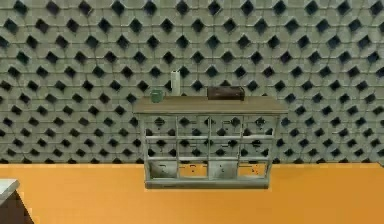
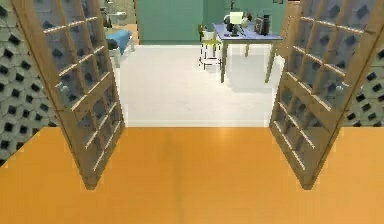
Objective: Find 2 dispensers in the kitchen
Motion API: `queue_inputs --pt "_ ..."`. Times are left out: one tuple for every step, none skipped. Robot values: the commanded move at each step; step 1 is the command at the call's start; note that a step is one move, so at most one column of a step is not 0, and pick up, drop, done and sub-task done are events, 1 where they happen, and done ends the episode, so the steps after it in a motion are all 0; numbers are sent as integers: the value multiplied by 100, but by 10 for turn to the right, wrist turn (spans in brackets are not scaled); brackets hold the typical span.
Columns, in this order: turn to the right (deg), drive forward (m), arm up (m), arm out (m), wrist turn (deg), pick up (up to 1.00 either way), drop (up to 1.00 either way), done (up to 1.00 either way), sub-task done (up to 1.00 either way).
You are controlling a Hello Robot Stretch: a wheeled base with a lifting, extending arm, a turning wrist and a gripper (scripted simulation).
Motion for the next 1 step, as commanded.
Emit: queue_inputs --pt "0 85 0 0 0 0 0 0 0"
